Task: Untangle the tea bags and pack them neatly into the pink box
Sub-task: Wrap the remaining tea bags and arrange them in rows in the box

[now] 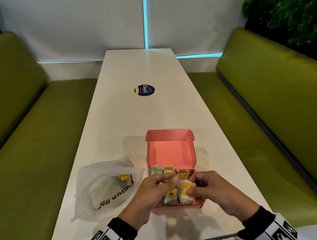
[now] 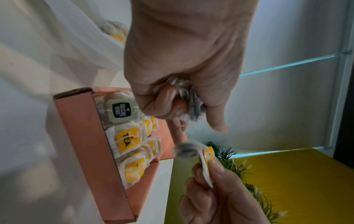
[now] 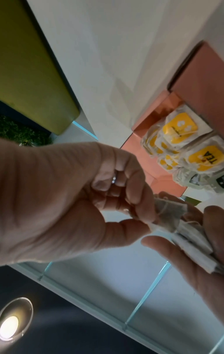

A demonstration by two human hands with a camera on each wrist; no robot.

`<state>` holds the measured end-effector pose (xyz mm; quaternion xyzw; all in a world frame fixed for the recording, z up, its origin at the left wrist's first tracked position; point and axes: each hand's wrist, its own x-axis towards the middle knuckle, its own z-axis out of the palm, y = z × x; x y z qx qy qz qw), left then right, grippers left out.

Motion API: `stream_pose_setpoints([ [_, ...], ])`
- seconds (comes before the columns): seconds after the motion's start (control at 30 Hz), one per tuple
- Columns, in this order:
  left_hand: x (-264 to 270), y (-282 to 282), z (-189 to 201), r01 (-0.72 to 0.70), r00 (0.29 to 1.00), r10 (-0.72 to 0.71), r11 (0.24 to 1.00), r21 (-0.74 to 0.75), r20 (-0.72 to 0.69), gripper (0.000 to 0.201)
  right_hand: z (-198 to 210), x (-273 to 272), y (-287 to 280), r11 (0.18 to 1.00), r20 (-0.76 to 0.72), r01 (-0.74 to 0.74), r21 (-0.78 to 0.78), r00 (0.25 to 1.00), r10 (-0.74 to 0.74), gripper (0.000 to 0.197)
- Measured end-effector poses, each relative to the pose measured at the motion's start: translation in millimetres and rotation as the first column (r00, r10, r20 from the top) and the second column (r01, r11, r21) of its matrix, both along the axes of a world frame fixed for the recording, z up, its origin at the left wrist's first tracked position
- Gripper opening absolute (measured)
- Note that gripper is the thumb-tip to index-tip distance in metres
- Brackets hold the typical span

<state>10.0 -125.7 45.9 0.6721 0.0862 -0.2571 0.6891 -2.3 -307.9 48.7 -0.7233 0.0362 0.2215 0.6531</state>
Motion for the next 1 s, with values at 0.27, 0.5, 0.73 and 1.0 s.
stream_pose_setpoints([
  [0.27,2.0,6.7,-15.7,0.146,0.989,-0.145,0.986,0.076,-0.018,0.011,7.8,3.2,-14.0,0.987,-0.004,-0.096,-0.132,0.995,0.096,0.009],
  [0.5,-0.4,-0.3,-20.2,0.348,0.929,-0.347,0.937,0.017,0.127,0.051,11.8,-3.5,-14.3,0.895,0.031,-0.273,-0.353,0.953,0.302,0.011],
  [0.73,3.9,-8.5,-35.0,0.357,0.843,-0.451,0.876,0.324,0.293,0.016,17.0,3.3,-13.3,0.772,0.142,-0.197,-0.604,0.927,0.347,0.017],
  [1.0,21.9,-16.5,-36.1,0.198,0.854,-0.380,0.868,0.455,0.354,0.026,-11.2,3.0,-8.7,0.914,0.208,0.303,-0.269,0.945,-0.252,0.010],
])
